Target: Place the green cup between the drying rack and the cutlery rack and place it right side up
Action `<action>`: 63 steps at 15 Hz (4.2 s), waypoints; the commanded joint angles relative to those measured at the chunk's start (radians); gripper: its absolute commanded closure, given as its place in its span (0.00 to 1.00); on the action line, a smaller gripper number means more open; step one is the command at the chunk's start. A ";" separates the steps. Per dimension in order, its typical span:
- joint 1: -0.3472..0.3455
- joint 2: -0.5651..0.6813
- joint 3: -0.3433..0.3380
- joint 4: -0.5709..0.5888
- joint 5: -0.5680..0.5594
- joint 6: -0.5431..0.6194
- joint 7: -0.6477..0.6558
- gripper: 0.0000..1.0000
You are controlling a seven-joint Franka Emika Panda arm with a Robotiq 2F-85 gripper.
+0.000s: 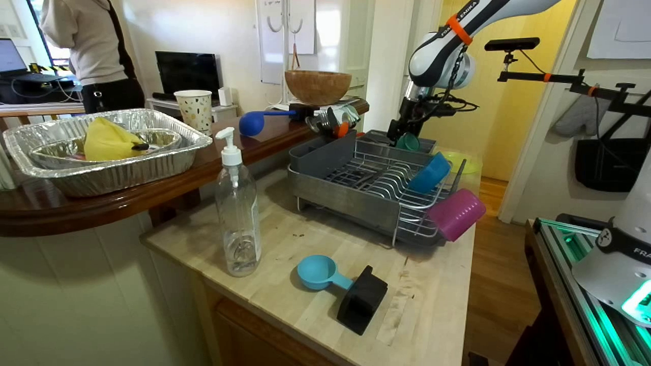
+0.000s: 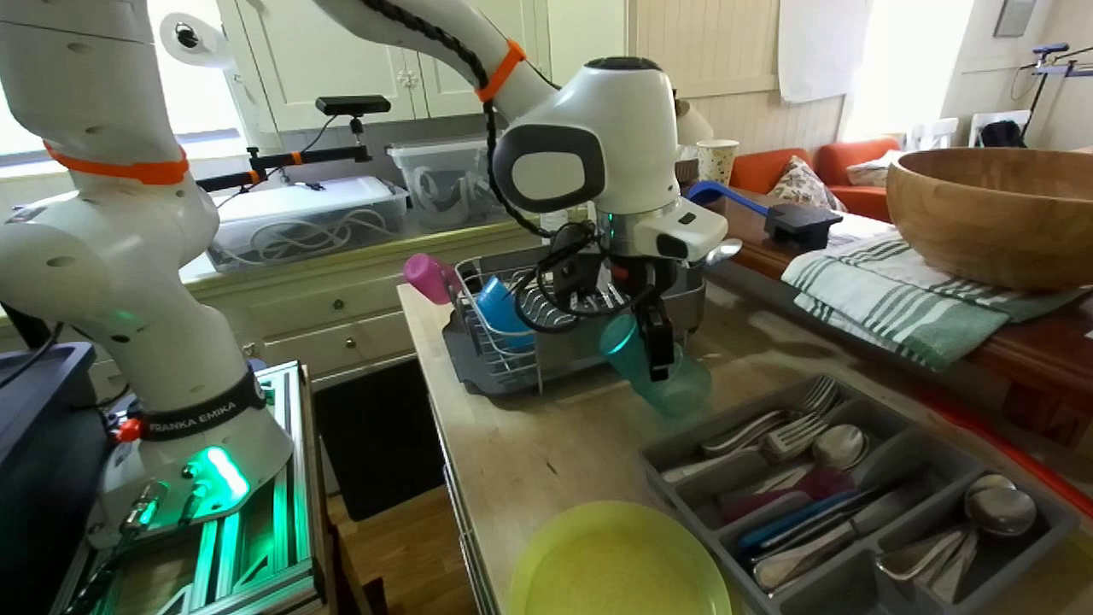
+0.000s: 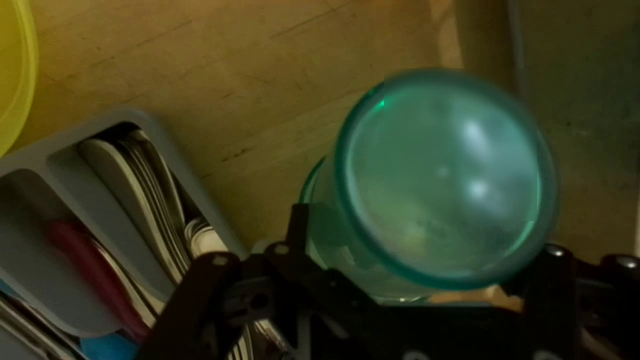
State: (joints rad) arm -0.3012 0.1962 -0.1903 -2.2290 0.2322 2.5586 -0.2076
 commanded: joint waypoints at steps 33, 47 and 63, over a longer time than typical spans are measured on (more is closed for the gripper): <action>-0.039 0.073 -0.134 0.376 -0.184 -0.729 0.244 0.00; -0.091 0.368 -0.089 0.675 0.024 -0.890 0.421 0.00; -0.050 0.465 -0.067 0.735 -0.047 -0.994 0.455 0.58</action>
State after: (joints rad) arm -0.3609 0.6390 -0.2529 -1.5213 0.2164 1.6020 0.2258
